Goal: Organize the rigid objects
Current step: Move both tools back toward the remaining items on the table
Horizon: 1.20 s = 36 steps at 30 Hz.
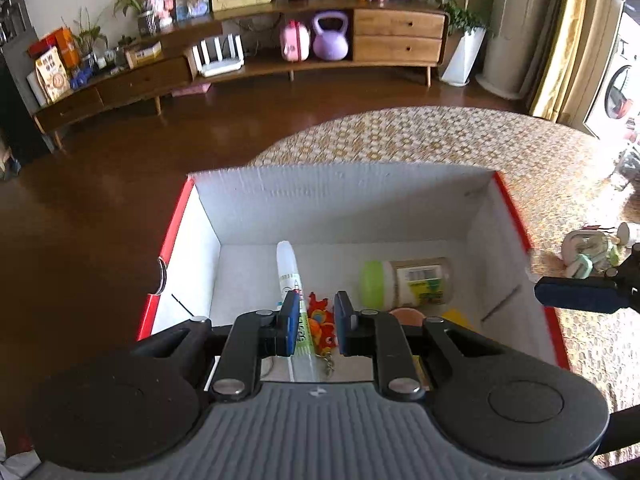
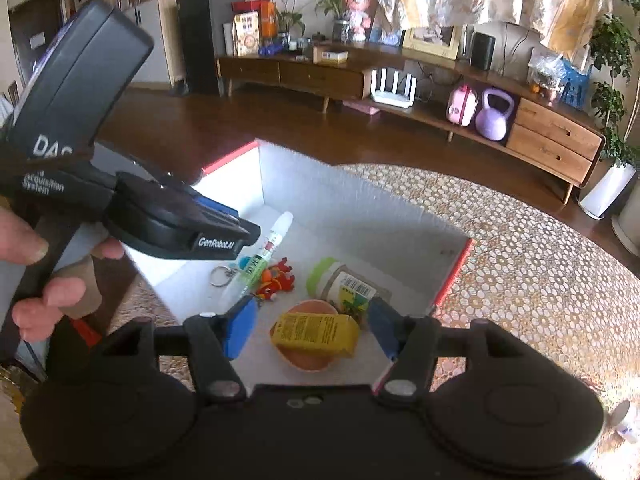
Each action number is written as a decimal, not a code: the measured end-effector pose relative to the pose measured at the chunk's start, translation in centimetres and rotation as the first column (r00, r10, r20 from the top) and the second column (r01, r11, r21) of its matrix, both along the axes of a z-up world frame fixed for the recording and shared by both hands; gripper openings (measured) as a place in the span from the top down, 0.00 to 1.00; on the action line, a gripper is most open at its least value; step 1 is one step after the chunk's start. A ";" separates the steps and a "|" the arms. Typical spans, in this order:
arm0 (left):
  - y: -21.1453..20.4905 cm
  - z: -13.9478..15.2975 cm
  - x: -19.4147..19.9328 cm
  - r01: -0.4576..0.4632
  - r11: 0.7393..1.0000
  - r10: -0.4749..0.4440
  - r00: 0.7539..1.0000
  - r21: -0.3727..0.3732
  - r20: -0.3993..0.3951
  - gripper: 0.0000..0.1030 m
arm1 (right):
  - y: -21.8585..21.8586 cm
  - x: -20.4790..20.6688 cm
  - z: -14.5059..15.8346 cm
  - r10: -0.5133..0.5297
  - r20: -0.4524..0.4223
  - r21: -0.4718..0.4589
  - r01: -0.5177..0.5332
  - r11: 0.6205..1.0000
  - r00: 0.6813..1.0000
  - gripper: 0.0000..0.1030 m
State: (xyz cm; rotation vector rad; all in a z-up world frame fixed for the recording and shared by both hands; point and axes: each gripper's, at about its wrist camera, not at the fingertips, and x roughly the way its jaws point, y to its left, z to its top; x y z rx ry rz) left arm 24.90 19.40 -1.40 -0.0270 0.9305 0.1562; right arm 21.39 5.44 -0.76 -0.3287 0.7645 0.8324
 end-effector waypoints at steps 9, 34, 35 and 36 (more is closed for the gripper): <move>-3.2 2.9 -3.9 0.037 0.999 -0.038 0.996 0.008 0.081 0.83 | -4.8 -2.6 3.2 -0.035 0.036 0.094 0.032 0.995 0.999 0.38; -15.2 4.0 -10.1 0.170 0.985 -0.170 0.956 0.019 0.240 0.72 | -17.1 -6.7 3.5 -0.151 0.070 0.218 0.133 0.967 0.986 0.18; -15.6 3.8 -10.2 0.174 0.985 -0.172 0.954 0.013 0.244 0.70 | -17.6 -6.8 3.1 -0.160 0.069 0.217 0.142 0.966 0.985 0.18; -16.2 3.6 -10.2 0.178 0.984 -0.174 0.953 0.007 0.248 0.67 | -18.2 -6.6 2.8 -0.172 0.065 0.216 0.155 0.964 0.983 0.17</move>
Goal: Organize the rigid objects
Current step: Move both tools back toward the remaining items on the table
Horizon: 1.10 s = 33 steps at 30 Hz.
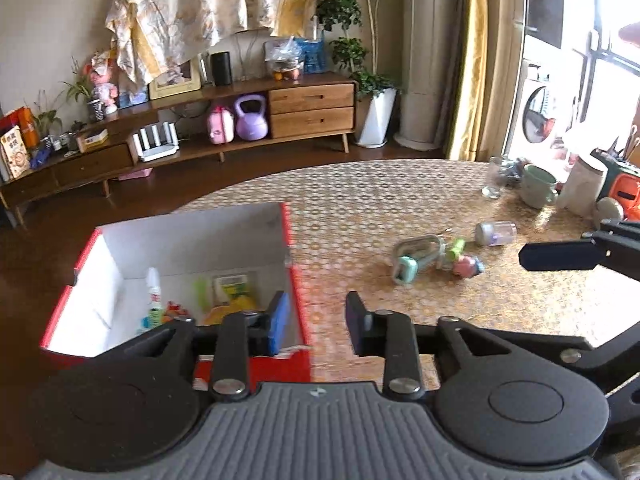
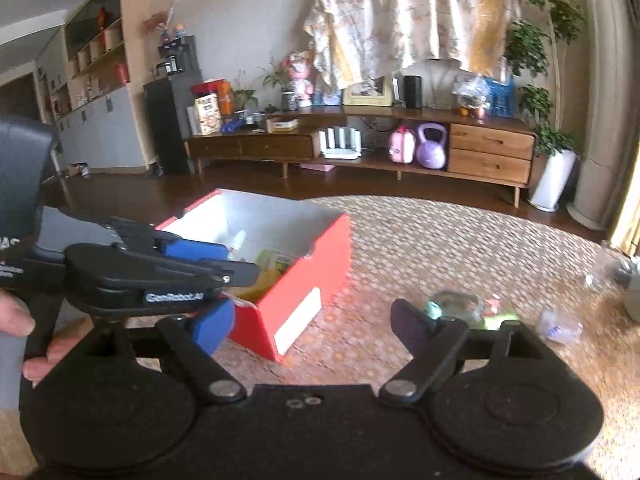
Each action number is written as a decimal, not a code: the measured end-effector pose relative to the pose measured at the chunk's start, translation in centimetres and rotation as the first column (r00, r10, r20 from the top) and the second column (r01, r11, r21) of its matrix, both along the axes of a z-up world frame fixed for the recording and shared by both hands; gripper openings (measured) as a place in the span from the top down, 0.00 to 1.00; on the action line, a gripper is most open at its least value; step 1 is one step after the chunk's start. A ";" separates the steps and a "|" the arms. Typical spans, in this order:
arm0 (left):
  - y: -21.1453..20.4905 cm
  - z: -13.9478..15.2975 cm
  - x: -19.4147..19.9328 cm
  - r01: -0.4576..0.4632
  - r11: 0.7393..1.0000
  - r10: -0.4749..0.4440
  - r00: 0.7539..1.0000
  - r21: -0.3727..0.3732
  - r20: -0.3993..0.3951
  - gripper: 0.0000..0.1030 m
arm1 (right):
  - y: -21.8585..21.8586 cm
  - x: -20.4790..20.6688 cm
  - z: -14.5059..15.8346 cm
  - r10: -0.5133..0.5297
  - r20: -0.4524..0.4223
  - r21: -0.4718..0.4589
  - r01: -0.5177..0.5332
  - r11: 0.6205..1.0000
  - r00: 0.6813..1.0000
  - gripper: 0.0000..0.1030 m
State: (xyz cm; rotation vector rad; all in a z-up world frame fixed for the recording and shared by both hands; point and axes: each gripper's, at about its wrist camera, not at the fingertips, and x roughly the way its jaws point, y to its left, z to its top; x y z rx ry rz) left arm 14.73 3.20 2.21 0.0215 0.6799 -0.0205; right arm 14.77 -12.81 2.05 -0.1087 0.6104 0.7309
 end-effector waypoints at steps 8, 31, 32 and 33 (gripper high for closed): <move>-4.5 -2.0 0.6 0.039 0.999 -0.039 0.999 0.017 0.026 0.35 | -5.3 1.1 -2.3 -0.083 -0.028 0.011 0.083 0.996 0.996 0.12; -9.1 -8.6 9.3 0.003 0.996 -0.002 1.000 -0.087 0.018 0.21 | -12.1 8.0 -9.2 -0.169 -0.021 -0.039 0.168 0.985 0.985 0.03; -9.1 -9.0 9.7 0.001 0.997 0.000 1.000 -0.083 0.017 0.21 | -12.1 8.2 -9.4 -0.168 -0.023 -0.043 0.167 0.985 0.986 0.03; -9.2 -9.3 10.1 0.001 0.997 0.000 1.000 -0.081 0.013 0.21 | -12.0 8.7 -9.7 -0.169 -0.022 -0.049 0.168 0.985 0.985 0.03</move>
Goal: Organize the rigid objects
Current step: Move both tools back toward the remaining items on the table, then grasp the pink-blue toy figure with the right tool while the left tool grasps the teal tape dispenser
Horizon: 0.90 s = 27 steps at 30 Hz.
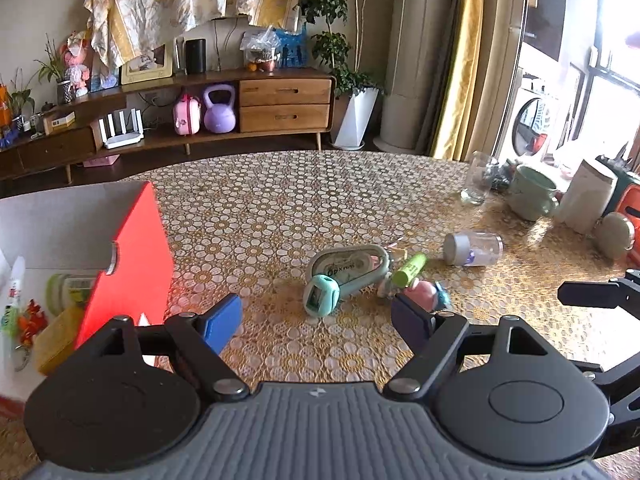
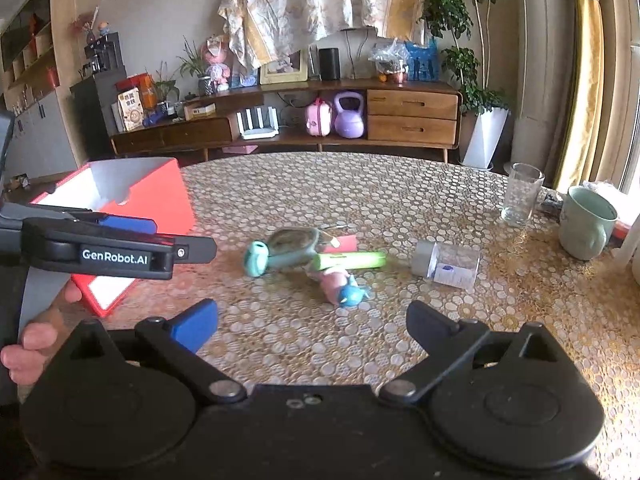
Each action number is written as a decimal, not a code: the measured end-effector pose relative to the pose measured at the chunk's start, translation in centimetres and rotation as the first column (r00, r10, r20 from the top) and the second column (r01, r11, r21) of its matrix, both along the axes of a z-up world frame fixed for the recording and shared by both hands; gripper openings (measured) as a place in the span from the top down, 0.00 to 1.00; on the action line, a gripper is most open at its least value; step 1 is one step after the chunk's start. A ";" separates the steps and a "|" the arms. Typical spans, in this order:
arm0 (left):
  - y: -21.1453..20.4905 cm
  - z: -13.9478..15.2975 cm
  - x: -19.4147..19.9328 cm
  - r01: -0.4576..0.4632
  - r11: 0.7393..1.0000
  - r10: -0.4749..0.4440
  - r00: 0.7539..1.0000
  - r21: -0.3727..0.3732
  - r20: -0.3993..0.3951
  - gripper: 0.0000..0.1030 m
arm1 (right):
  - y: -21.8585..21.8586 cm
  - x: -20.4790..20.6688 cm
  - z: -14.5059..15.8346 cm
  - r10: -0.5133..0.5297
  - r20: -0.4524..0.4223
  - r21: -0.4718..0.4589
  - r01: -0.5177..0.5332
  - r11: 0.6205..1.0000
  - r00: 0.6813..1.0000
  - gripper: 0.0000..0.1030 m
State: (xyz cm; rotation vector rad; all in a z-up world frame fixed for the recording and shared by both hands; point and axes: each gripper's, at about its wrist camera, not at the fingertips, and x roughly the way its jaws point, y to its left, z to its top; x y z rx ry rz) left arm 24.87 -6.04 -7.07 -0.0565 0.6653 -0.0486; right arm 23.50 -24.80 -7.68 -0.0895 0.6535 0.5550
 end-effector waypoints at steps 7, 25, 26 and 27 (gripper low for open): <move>-0.5 -2.7 2.8 0.015 1.000 -0.015 1.000 0.008 -0.020 0.21 | 0.6 3.3 -1.7 0.032 -0.017 -0.030 -0.032 0.999 0.999 0.06; 0.0 -7.1 7.8 0.012 0.998 -0.017 0.996 -0.055 -0.093 0.35 | 4.4 8.0 -6.0 0.090 -0.054 -0.117 -0.095 0.989 0.995 0.28; 0.0 -7.1 7.9 0.014 0.998 -0.020 0.995 -0.060 -0.096 0.38 | 4.5 8.1 -6.1 0.089 -0.055 -0.116 -0.095 0.989 0.994 0.29; 0.0 -7.2 8.0 0.015 0.998 -0.021 0.995 -0.060 -0.095 0.39 | 4.6 8.3 -6.2 0.086 -0.058 -0.114 -0.093 0.989 0.995 0.32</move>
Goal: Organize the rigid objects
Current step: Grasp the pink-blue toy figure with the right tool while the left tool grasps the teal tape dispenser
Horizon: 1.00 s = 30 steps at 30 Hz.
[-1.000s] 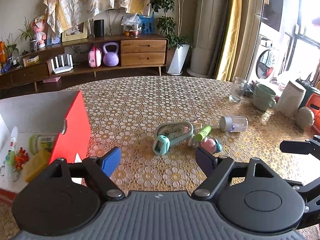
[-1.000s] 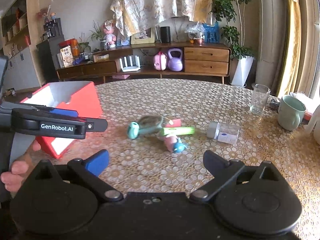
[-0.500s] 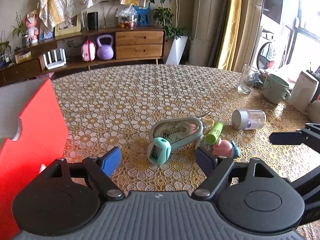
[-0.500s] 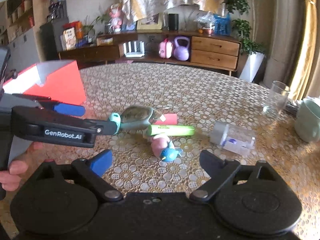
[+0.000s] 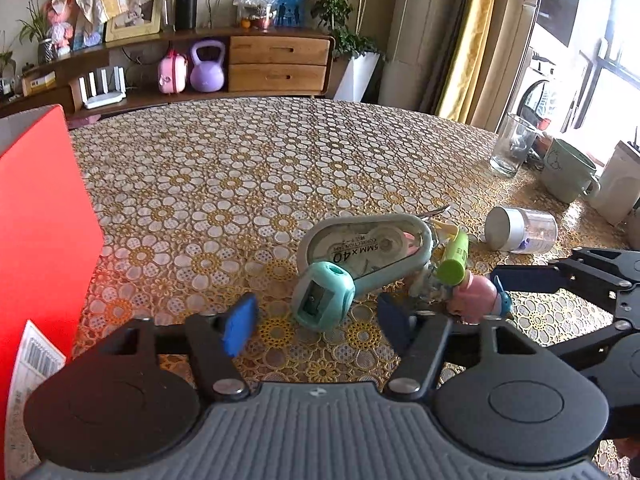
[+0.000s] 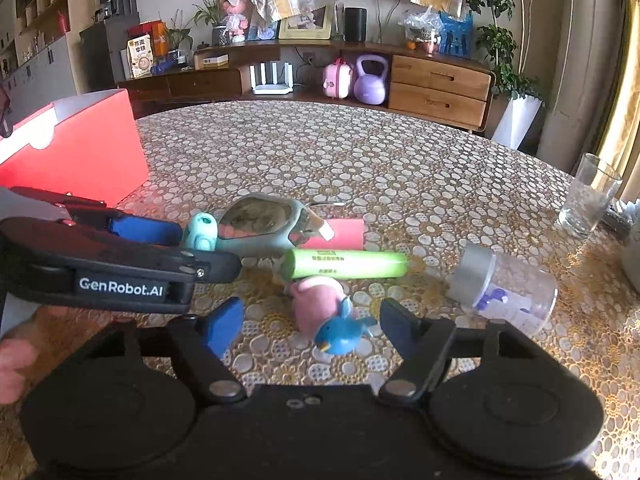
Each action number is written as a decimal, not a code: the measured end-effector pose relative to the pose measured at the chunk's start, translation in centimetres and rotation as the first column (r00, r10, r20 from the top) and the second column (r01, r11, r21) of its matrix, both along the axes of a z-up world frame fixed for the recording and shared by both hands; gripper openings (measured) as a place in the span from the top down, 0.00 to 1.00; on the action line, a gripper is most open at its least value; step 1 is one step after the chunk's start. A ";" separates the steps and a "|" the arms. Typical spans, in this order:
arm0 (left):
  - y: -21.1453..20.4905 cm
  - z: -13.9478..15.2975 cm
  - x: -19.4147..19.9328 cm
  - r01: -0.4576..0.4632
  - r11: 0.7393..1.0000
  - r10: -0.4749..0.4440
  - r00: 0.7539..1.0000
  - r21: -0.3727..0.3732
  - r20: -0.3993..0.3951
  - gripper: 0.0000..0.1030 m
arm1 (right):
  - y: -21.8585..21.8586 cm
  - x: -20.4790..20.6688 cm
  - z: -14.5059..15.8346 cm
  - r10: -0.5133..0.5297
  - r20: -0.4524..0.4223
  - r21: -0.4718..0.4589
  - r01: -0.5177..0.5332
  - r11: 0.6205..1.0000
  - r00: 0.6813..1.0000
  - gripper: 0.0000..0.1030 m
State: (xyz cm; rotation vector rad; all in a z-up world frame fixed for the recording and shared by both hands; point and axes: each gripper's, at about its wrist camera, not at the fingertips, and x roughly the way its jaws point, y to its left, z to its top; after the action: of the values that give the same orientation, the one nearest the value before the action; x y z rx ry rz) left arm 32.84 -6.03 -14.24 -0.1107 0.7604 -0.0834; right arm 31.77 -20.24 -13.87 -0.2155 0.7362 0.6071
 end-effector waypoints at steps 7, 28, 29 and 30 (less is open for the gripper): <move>0.0 -0.1 0.4 0.031 0.999 -0.031 1.000 -0.017 0.003 0.60 | -0.3 1.0 -0.4 -0.029 -0.025 0.023 0.029 0.999 0.999 0.43; 0.0 1.9 -3.8 0.048 0.999 -0.048 0.999 -0.022 -0.022 0.67 | -1.9 -4.4 1.4 -0.133 -0.066 0.071 0.137 0.988 0.989 0.55; -0.2 2.0 -4.3 0.051 0.998 -0.051 0.998 -0.025 -0.024 0.67 | -2.1 -4.8 1.6 -0.136 -0.069 0.073 0.141 0.987 0.988 0.55; -0.2 2.2 -4.8 0.053 0.998 -0.054 0.998 -0.025 -0.027 0.67 | -2.2 -5.3 1.8 -0.138 -0.070 0.077 0.144 0.987 0.988 0.55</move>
State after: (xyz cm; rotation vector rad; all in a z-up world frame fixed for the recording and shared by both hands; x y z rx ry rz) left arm 28.04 -6.19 -12.04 -0.1148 0.7900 -0.1421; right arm 26.44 -22.47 -12.05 -0.0673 0.7800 0.5101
